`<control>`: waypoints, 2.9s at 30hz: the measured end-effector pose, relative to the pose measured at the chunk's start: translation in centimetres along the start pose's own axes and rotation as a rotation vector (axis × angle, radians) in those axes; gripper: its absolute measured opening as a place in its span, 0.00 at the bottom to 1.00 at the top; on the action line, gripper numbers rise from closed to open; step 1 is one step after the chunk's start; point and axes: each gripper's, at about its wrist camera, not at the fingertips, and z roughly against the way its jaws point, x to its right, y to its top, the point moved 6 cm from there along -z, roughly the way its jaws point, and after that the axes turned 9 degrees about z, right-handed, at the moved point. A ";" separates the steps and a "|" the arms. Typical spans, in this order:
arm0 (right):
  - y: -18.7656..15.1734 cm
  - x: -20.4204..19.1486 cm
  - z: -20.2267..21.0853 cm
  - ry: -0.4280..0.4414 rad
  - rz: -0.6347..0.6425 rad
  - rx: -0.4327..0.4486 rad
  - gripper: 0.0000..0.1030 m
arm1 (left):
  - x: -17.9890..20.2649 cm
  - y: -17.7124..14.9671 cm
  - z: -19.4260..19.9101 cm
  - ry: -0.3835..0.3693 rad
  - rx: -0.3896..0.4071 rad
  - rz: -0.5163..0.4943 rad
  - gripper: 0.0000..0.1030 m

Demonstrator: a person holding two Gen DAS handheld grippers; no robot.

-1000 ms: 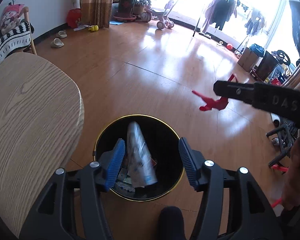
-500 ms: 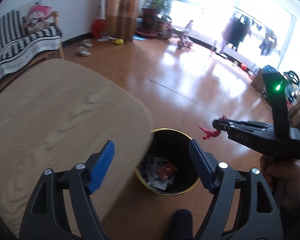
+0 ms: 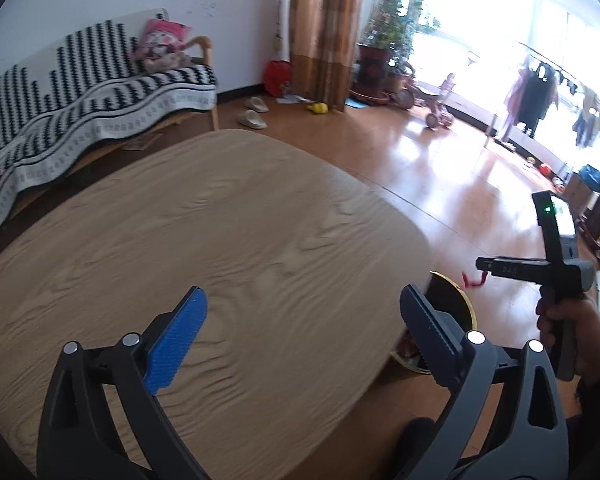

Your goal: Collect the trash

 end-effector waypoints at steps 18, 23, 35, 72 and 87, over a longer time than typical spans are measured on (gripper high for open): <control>3.8 -26.7 9.5 0.242 0.351 0.278 0.88 | -21.7 -1.2 9.5 0.413 0.149 0.228 0.94; 1.6 -37.5 11.6 0.362 0.531 0.324 0.89 | -27.6 -2.8 12.1 0.506 0.161 0.336 0.94; -0.3 -47.6 11.7 0.419 0.676 0.330 0.90 | -35.8 -6.2 15.9 0.603 0.168 0.523 0.94; -0.2 -47.4 11.1 0.412 0.678 0.299 0.90 | -36.0 -5.8 15.3 0.604 0.159 0.504 0.94; -0.2 -47.2 11.1 0.412 0.681 0.300 0.90 | -35.9 -6.2 15.5 0.610 0.157 0.505 0.94</control>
